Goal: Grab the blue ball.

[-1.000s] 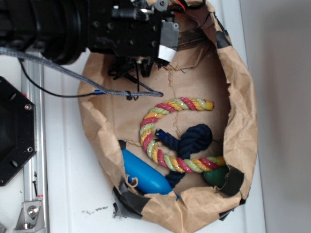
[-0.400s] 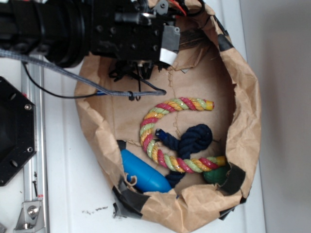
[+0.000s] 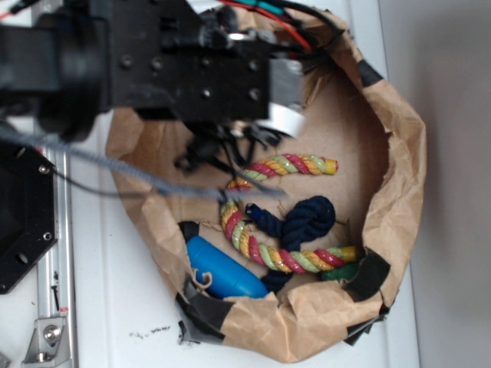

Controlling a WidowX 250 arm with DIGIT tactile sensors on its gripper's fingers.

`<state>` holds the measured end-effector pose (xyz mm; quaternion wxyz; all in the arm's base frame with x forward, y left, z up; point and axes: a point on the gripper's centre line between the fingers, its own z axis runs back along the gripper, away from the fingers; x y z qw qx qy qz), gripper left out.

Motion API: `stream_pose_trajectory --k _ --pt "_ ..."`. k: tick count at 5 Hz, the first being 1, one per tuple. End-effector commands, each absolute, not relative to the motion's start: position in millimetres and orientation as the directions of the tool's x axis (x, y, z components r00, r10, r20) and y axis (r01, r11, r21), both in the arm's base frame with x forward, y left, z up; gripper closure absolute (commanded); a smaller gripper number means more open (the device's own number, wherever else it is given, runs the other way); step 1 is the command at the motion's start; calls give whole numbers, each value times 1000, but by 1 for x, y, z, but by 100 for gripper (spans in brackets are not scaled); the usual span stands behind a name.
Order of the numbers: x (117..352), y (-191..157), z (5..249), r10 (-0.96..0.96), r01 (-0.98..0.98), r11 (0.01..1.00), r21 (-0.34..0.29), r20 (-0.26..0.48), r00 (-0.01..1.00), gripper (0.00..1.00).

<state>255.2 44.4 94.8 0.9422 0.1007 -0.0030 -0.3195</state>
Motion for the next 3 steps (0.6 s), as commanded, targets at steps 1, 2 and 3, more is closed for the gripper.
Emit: stream_pose_trajectory --k 1,2,3 --pt "271 1 163 -613 606 788 113 49 788 100" --pt "268 0 153 -574 569 818 90 53 817 100" --pt "271 7 142 -549 547 836 54 95 830 100"
